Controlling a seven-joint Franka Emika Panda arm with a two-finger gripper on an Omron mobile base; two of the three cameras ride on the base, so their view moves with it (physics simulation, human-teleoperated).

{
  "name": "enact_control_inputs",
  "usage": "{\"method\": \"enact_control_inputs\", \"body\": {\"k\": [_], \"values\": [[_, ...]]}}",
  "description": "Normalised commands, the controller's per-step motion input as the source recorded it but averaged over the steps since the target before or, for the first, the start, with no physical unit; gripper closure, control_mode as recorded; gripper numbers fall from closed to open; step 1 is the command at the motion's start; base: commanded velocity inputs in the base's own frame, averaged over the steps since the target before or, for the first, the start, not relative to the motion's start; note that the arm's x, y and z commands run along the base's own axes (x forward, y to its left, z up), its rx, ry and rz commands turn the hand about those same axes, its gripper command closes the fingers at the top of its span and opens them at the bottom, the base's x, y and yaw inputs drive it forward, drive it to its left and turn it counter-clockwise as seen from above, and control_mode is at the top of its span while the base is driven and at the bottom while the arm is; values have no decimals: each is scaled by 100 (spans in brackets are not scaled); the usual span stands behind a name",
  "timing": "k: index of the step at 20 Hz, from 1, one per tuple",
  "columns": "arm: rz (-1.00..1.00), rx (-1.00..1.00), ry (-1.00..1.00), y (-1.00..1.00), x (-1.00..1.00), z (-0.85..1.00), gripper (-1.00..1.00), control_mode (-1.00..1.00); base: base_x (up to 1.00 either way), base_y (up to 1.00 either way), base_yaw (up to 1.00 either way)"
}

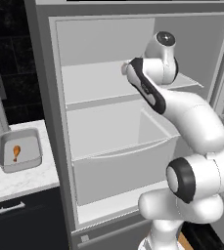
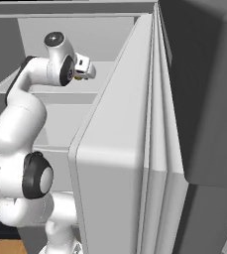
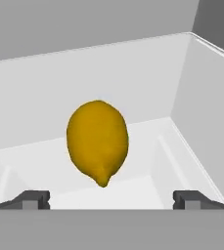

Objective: Place one lemon and one chicken drumstick in each tupperware on the nearby counter, to pack two identical lunches.

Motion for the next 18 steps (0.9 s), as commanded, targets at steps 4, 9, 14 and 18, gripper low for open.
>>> {"method": "enact_control_inputs", "body": {"k": [4,9,14,18], "values": [[0,0,3,0,95,-11,-100,-100,0,0,0],[0,0,0,0,75,-19,-100,-100,0,0,0],[-1,0,0,0,3,-13,-100,-100,0,0,0],[-6,0,0,0,-61,-22,-100,-100,0,0,0]]}}
